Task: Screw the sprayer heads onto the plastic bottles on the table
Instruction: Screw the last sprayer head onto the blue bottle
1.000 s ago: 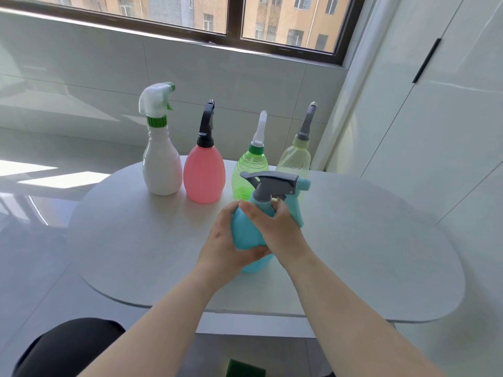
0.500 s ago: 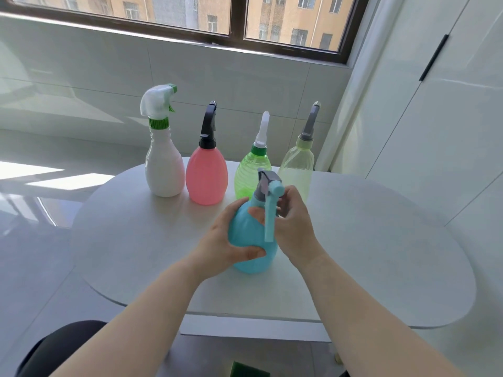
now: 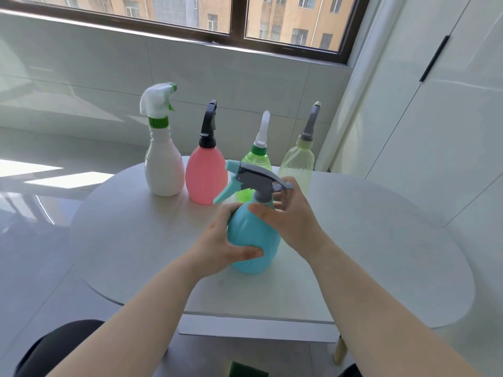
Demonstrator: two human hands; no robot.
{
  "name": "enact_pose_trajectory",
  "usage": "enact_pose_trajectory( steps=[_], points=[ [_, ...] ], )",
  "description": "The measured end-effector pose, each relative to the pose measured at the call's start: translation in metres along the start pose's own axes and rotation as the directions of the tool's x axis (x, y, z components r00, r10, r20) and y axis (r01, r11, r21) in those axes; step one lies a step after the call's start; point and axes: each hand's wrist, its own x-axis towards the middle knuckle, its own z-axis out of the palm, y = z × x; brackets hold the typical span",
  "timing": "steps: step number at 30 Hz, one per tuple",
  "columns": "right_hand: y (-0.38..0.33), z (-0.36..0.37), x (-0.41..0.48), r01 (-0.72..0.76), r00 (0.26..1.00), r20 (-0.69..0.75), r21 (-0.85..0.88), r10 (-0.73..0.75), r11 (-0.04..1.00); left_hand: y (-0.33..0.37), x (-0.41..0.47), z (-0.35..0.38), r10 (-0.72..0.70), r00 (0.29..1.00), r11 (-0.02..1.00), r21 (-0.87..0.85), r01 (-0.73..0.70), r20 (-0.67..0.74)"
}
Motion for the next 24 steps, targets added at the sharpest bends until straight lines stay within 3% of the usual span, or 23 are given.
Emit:
enact_pose_trajectory(
  steps=[4,11,16,20,24],
  points=[
    [-0.001,-0.008,-0.004,-0.006,0.986,0.169,0.059,-0.004,0.998,-0.001,0.0,-0.001,-0.004,1.0,1.0,0.003,0.004,0.006],
    [-0.001,-0.005,0.0,0.021,1.0,0.01,-0.042,-0.021,0.999,-0.004,0.001,0.001,0.003,1.0,0.999,-0.052,-0.003,-0.006],
    [-0.005,-0.009,0.001,0.033,0.987,0.159,-0.068,-0.021,0.997,-0.007,0.002,0.001,-0.004,1.0,1.0,-0.029,0.004,-0.013],
    [-0.001,0.001,-0.002,0.158,0.987,0.012,-0.134,-0.158,0.978,-0.011,0.002,0.005,0.022,0.995,1.0,0.002,-0.022,-0.097],
    [0.005,0.009,-0.004,0.15,0.982,-0.099,-0.129,-0.163,0.98,-0.01,0.0,0.006,0.02,0.991,0.999,0.035,-0.015,-0.134]
  ],
)
